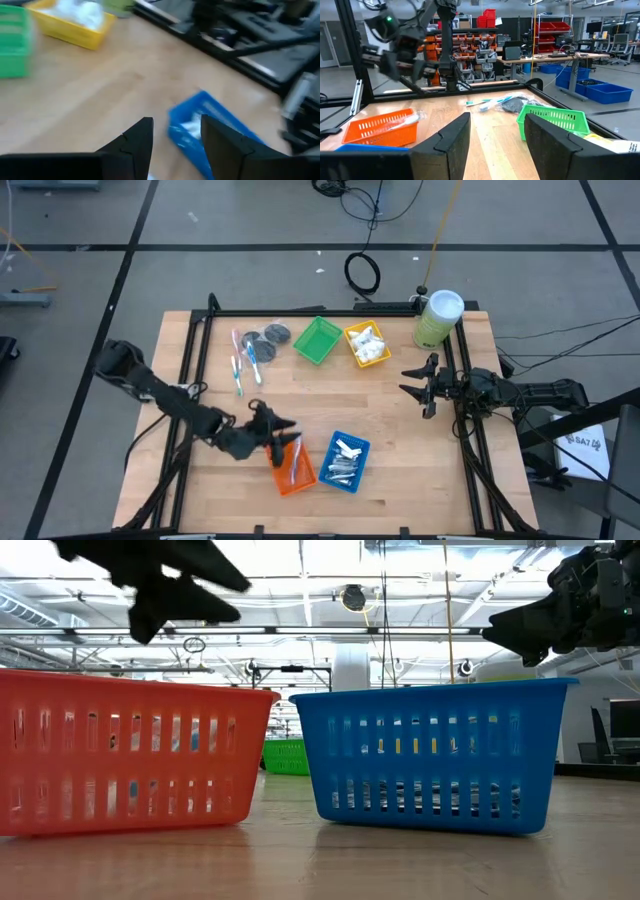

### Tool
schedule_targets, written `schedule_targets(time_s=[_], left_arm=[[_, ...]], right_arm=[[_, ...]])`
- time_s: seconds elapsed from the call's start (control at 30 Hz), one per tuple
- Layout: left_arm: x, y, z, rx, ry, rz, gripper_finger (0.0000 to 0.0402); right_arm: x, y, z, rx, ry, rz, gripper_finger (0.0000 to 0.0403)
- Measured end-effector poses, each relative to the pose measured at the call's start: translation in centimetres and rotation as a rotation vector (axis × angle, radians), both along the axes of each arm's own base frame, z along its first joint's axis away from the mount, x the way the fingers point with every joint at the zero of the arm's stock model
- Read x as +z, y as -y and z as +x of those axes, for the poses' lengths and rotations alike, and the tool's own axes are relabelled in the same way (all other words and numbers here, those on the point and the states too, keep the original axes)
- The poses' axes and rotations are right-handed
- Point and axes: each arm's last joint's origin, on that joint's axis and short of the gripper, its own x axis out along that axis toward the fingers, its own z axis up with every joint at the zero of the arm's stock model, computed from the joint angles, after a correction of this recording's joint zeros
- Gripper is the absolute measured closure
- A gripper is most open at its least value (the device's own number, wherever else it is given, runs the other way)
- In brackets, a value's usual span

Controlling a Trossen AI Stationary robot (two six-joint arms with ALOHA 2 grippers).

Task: Pick & Place Travel size toiletries
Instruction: Put the blue toothbrush into the orange bin

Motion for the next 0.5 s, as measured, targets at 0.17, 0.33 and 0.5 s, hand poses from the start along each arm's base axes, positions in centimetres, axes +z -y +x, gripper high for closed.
schedule_targets(time_s=[0.17, 0.33, 0.5], left_arm=[[-0.6, -2.7, -0.5, 0.11, -0.145, 0.028, 0.0255], [-2.0, -5.9, -2.0, 0.393, -0.286, -0.061, 0.0269], [-2.8, -8.5, -2.9, 0.613, -0.36, -0.122, 0.0261]], right_arm=[[0.0, 0.0, 0.0, 0.0, 0.0, 0.0, 0.0225], [0.0, 0.0, 0.0, 0.0, 0.0, 0.0, 0.0226], [0.0, 0.0, 0.0, 0.0, 0.0, 0.0, 0.0229]])
